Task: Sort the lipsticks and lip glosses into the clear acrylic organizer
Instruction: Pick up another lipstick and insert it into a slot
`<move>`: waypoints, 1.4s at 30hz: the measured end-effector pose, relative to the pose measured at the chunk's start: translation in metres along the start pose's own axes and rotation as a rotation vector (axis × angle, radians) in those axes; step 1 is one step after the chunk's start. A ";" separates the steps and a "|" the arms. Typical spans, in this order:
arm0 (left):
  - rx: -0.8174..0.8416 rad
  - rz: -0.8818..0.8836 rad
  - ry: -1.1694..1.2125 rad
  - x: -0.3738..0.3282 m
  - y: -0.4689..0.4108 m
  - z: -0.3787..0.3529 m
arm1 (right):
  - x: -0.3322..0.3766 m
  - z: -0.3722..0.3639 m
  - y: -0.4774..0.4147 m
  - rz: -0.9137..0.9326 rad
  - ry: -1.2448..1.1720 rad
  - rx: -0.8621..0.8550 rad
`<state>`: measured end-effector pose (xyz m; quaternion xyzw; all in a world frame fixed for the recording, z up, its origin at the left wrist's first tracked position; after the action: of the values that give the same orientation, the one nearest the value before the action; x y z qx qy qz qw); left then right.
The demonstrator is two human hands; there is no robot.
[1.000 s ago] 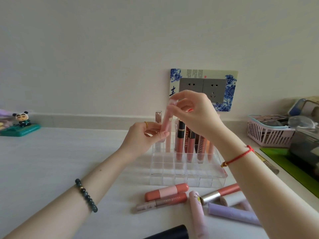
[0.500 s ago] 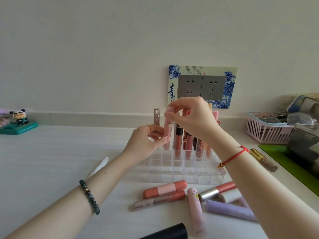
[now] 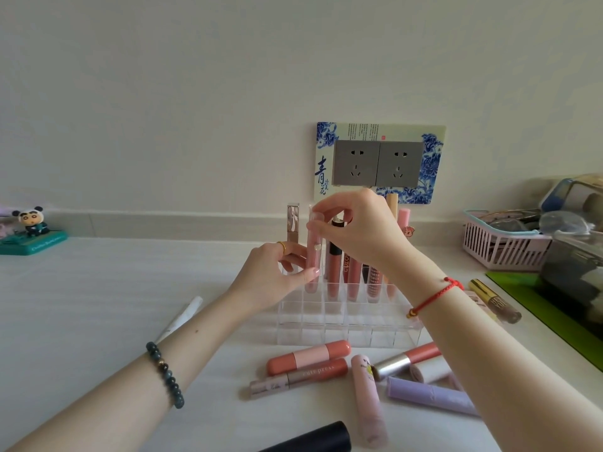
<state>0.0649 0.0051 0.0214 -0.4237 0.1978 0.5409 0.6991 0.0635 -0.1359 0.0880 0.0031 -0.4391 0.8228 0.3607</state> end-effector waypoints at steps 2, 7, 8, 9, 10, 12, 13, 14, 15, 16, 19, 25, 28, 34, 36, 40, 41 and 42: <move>0.016 -0.008 0.000 -0.001 0.000 0.000 | 0.000 0.000 0.000 0.003 0.014 0.009; 0.042 -0.011 0.002 0.000 0.000 0.000 | 0.001 0.000 0.000 -0.001 0.055 0.037; 0.044 -0.008 0.000 0.000 0.000 0.000 | 0.001 0.000 0.000 -0.002 0.061 0.039; 0.044 -0.005 -0.001 0.000 0.000 0.000 | 0.002 0.000 0.000 -0.001 0.063 0.041; 0.043 -0.003 -0.003 0.000 0.001 0.001 | 0.002 0.000 0.000 0.001 0.064 0.042; 0.040 0.001 -0.004 0.000 0.001 0.001 | 0.003 0.000 0.001 0.008 0.067 0.045; 0.039 0.001 -0.003 0.000 0.000 0.001 | 0.003 0.000 0.001 0.009 0.068 0.045; 0.039 -0.001 -0.003 0.000 0.000 0.001 | 0.003 0.000 0.001 0.010 0.067 0.045; 0.040 -0.002 -0.005 0.000 0.000 0.001 | 0.003 0.000 0.001 0.010 0.067 0.045; 0.040 0.000 -0.008 0.001 0.000 0.000 | 0.004 0.000 0.001 0.010 0.068 0.046; 0.037 0.001 -0.005 0.001 -0.001 0.000 | 0.004 -0.001 0.000 0.010 0.073 0.050; 0.041 0.009 0.016 0.002 -0.001 0.000 | 0.003 -0.001 0.001 0.000 0.063 0.026; 0.035 0.006 0.018 0.002 -0.001 0.001 | 0.003 0.000 0.001 -0.002 0.065 0.023; 0.044 0.011 0.008 0.004 -0.002 0.000 | 0.002 0.001 0.000 0.013 0.070 0.023; 0.040 0.009 0.013 0.003 -0.001 0.000 | 0.003 0.005 -0.001 0.028 0.070 0.006; 0.017 0.019 0.029 0.002 -0.001 0.002 | 0.006 0.020 -0.005 0.068 0.086 -0.044; 0.013 0.023 0.038 0.002 -0.001 0.002 | 0.007 0.025 -0.005 0.076 0.084 -0.054; 0.009 0.024 0.048 0.002 0.000 0.002 | 0.008 0.030 -0.005 0.084 0.074 -0.066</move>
<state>0.0654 0.0082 0.0216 -0.4310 0.2222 0.5381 0.6894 0.0514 -0.1517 0.1127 -0.0576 -0.4520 0.8219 0.3419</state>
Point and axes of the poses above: each hand's wrist, its own y-axis away from the middle knuckle, its own z-axis out of the back of the hand, x = y × z, the point moved 3 cm from there along -y, towards the middle knuckle, and after that the axes turned 11 degrees about z, right-handed, at the moved point
